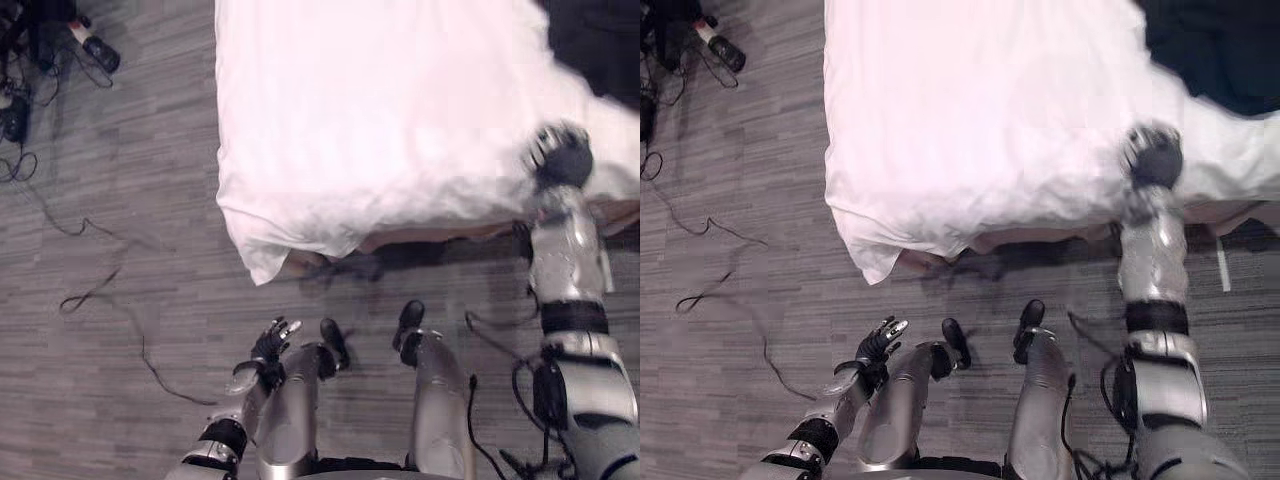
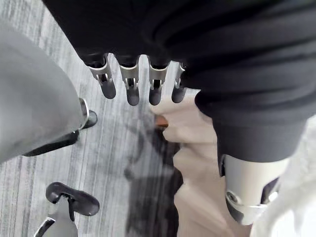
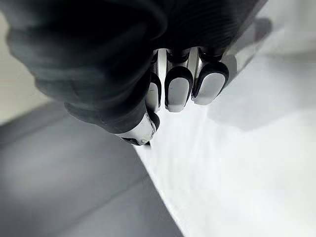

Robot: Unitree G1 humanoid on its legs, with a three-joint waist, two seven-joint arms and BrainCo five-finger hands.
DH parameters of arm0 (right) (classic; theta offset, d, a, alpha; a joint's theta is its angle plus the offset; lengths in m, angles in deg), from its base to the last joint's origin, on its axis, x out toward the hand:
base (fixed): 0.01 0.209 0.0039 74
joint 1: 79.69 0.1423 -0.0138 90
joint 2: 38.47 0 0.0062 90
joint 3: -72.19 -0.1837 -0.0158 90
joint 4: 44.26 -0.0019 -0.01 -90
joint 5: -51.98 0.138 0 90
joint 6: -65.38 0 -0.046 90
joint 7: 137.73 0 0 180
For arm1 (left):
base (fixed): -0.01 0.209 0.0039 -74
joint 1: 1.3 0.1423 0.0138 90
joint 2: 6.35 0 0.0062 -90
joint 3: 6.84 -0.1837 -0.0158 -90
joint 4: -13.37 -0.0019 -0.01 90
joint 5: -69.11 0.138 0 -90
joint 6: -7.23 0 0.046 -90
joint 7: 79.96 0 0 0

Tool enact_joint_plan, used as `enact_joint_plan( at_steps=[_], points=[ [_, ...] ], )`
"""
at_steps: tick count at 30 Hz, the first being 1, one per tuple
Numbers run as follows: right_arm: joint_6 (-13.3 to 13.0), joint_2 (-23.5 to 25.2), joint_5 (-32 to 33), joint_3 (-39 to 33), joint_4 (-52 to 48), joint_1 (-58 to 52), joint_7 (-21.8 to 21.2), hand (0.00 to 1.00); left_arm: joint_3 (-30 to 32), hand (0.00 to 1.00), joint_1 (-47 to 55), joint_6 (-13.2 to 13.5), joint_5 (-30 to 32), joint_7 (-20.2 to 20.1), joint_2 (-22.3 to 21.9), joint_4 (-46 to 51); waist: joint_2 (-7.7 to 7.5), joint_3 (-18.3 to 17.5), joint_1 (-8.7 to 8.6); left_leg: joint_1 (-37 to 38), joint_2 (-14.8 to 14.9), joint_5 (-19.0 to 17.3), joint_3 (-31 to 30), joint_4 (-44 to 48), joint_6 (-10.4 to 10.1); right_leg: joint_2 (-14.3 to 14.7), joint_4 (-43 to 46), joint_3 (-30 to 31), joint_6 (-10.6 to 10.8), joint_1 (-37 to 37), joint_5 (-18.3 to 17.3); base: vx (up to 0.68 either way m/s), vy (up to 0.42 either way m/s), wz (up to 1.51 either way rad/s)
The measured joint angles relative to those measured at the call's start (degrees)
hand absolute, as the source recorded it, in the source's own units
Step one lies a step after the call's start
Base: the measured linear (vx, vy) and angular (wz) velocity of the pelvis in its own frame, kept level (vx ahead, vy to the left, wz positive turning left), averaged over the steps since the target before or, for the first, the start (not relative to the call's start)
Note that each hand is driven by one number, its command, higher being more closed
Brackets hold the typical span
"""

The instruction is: Tidy the bed and pick cloth on bed and put in laundry

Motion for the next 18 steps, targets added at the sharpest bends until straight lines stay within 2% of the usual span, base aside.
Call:
enact_joint_plan(
  at_steps=[1, 3, 4, 5, 6, 8, 9, 11, 13, 15, 17, 18],
  points=[
    [0.0, 1.0, 0.6, -1.5, 0.0, -3.1, 0.6, 1.00, 0.4, 0.00, 0.5, 0.1, 0.0, -0.3, 0.0, 0.5, -0.46, -0.1, -0.34, 0.9, 0.2, -0.2, 0.4, -0.4, -0.2, 0.4, -0.5, 0.0, 0.0, 0.8, 0.0, 0.11, -0.006, -0.33],
    [0.1, 8.2, 3.1, -7.1, 0.3, -18.5, 2.5, 1.00, 2.0, 0.00, 2.6, -0.1, 0.0, -0.9, 0.4, 2.1, -3.00, -0.2, -2.77, 5.2, 2.1, -0.3, 2.7, -2.4, -0.8, 2.5, -3.7, -0.2, 0.1, 4.9, 0.0, 0.14, -0.033, -0.25],
    [0.1, 9.8, 3.2, -7.9, 0.4, -21.5, 2.4, 1.00, 2.1, 0.00, 2.8, -0.3, 0.4, -0.9, 0.6, 2.3, -3.40, -0.2, -3.22, 6.1, 2.6, -0.6, 3.1, -2.7, -1.2, 3.0, -4.5, -0.2, 0.2, 5.9, 0.1, 0.15, -0.046, -0.40],
    [0.2, 13.7, 3.6, -9.7, 0.7, -28.3, 2.2, 1.00, 2.1, 0.00, 3.4, -0.7, 1.1, -0.9, 0.9, 2.4, -4.51, -0.3, -4.42, 8.7, 3.8, -0.9, 4.4, -3.6, -1.9, 4.6, -6.4, 0.1, 0.5, 8.2, 0.3, 0.14, -0.037, -0.58],
    [0.1, 17.0, 3.5, -11.1, 1.3, -34.5, 1.6, 0.00, 2.7, 0.00, 4.2, -1.2, 2.7, -0.8, 1.1, 2.4, -5.76, -1.1, -5.98, 11.0, 4.7, -1.4, 5.8, -4.2, -2.7, 6.1, -8.1, 1.0, 0.6, 10.0, 0.6, 0.14, -0.028, -0.68],
    [0.0, 19.4, 3.4, -12.2, 3.8, -39.7, 0.4, 0.00, 4.3, 0.00, 4.9, -1.8, 5.2, -0.7, 1.1, 2.1, -7.21, -2.7, -6.75, 13.4, 6.3, -2.4, 8.9, -4.4, -4.0, 8.3, -9.6, 2.6, 0.6, 10.9, 0.6, 0.15, -0.011, -0.99],
    [0.0, 20.4, 2.8, -13.2, 6.3, -41.6, -0.3, 0.00, 4.4, 0.00, 5.1, -2.1, 6.8, -0.5, 1.6, 1.6, -8.15, -3.7, -7.33, 15.4, 7.6, -2.9, 11.9, -4.7, -4.2, 8.8, -10.8, 1.0, -0.5, 11.7, -0.1, 0.18, 0.005, -1.44],
    [-0.3, 21.0, 0.3, -13.4, 9.8, -41.5, -2.4, 0.00, 4.4, 0.00, 5.2, -2.6, 9.4, -0.1, 2.4, 0.3, -9.45, -4.4, -7.87, 19.8, 9.0, -3.6, 18.8, -5.9, -4.9, 7.2, -11.6, -6.9, -2.6, 13.3, -1.4, 0.17, 0.039, -1.84],
    [-1.1, 21.0, -5.4, -12.4, 15.4, -38.6, -6.9, 0.00, 4.4, 0.00, 6.1, -2.9, 10.2, 2.1, 3.2, -2.2, -10.29, -4.9, -7.11, 27.1, 10.6, -5.1, 29.8, -5.3, -5.6, 3.6, -10.0, -19.6, -3.7, 16.4, -2.1, 0.17, 0.048, -2.59],
    [-1.2, 21.5, -9.2, -9.6, 17.6, -36.9, -9.6, 0.00, 4.3, 0.00, 6.3, -3.0, 12.0, 3.2, 3.5, -4.3, -10.19, -4.9, -7.55, 30.9, 10.9, -5.1, 32.7, -4.4, -5.7, 2.7, -6.8, -21.2, -4.4, 16.9, -3.1, 0.23, -0.057, -1.95],
    [-1.1, 22.2, -11.8, -7.4, 18.7, -37.1, -11.6, 0.00, 4.3, 0.00, 6.5, -3.2, 14.7, 3.2, 3.2, -5.8, -8.75, -5.7, -7.87, 33.5, 12.6, -4.9, 31.1, 0.5, -5.5, 4.4, -3.5, -17.5, -4.3, 17.1, -5.8, 0.21, -0.102, -1.45],
    [-1.2, 22.2, -13.1, -5.3, 18.8, -37.3, -11.9, 0.00, 4.4, 0.00, 7.1, -3.3, 16.7, 3.1, 2.7, -5.8, -7.65, -6.3, -7.71, 33.3, 14.1, -3.2, 26.8, 6.6, -2.6, 5.9, -2.5, -14.1, -4.3, 17.4, -7.1, 0.17, -0.075, -1.39]
  ],
)
